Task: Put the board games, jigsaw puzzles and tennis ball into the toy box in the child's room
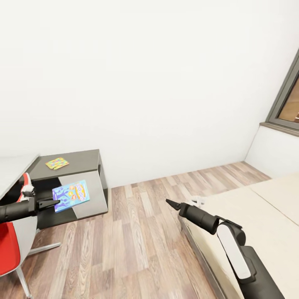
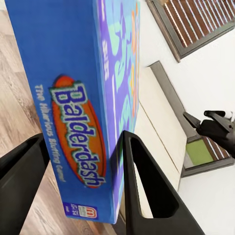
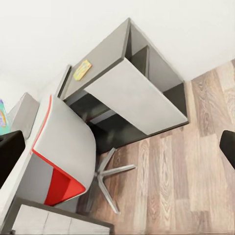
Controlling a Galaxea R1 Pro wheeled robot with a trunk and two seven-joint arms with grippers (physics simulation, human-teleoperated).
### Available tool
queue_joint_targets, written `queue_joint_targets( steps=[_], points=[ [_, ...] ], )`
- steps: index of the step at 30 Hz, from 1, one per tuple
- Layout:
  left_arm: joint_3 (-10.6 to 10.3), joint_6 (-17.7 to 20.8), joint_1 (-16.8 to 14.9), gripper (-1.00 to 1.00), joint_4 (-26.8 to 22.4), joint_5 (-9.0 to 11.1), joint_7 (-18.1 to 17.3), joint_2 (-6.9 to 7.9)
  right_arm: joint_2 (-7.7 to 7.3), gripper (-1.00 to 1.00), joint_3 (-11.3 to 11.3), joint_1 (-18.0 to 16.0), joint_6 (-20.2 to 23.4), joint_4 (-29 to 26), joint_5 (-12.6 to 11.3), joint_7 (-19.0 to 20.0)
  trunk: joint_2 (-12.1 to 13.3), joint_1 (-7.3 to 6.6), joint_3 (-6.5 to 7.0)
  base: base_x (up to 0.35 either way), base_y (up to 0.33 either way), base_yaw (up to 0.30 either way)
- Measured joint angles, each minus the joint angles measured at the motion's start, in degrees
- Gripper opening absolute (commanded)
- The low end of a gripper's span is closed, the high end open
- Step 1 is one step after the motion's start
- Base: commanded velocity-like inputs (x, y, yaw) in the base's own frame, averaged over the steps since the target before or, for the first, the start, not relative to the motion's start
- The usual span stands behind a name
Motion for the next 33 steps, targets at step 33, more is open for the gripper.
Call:
queue_joint_targets(
  steps=[33],
  points=[
    [1.17,0.70,4.32,-1.00,0.53,15.81,-0.01,3.00,0.01,1.00,2.14,0.00,-0.17,-0.44,0.18,0.01,8.87,-4.86,4.16,0.011,0.000,0.128]
  ],
)
